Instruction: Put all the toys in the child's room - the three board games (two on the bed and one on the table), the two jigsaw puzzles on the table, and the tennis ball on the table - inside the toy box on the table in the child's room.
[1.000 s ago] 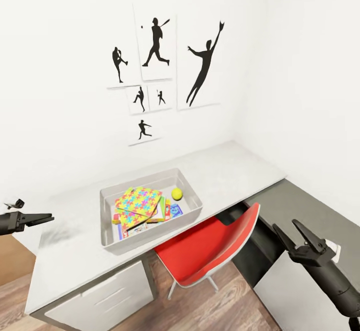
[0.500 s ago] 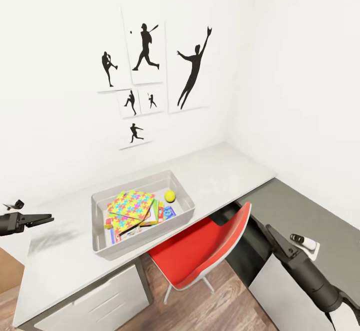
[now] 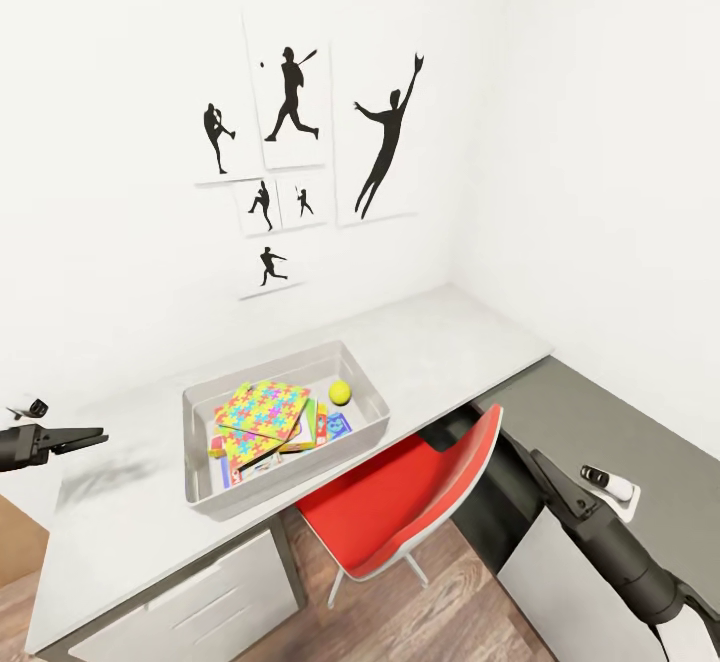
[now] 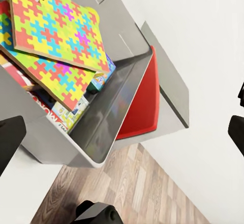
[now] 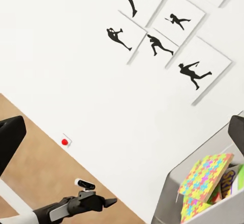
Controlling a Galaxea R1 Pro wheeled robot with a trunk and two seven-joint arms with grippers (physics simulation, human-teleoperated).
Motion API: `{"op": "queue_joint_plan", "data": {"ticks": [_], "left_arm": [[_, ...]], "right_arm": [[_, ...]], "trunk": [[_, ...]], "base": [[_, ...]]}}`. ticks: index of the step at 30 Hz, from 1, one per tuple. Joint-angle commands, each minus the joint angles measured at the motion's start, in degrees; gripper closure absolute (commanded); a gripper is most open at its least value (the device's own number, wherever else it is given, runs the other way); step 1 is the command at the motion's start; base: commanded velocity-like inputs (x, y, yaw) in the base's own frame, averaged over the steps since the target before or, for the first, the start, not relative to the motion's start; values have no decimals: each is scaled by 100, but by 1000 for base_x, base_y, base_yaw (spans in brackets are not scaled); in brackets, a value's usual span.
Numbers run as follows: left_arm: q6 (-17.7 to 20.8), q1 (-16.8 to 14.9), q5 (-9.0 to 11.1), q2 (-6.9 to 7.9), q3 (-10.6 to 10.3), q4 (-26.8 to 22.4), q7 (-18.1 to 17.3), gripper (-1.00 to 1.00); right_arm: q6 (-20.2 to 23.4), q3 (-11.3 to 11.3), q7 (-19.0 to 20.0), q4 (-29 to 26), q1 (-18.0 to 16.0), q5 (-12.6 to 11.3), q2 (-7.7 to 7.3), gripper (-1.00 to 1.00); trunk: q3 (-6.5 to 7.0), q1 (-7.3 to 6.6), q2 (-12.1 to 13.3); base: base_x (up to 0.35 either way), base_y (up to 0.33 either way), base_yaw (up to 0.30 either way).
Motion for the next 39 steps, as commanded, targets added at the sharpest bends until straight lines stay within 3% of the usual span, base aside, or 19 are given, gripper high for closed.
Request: {"op": "queue_joint_plan", "data": {"ticks": [1,10,19,25,39], "left_arm": [[61,-10,35,5,-45,-2,-19,-100],[54,-12,35,29,-45,-2,-19,-100],[48,-13,30,62,-44,-2,-19,-100],[-214,-12,47,74,-45,4,-19,-100],[-290,-11,52,91,-45,14,-19,-100]], "right_arm": [[43,-3,0,-1,-4,-32,0,-100],[42,-9,5,-1,-4,-32,-6,-100],[36,-11,18,1,-4,-32,-8,-100],[33,-18,128,6,-4,-27,-16,-100],[24,-37,371,8,-4,248,-17,-100]], "trunk": [[-12,4,-12],[-9,4,-12],[34,4,-12],[70,4,-12],[159,4,-12]], "base": [[0,0,0],[-75,34,-10],[-214,46,-179],[-86,4,-222],[-5,0,-225]]}}
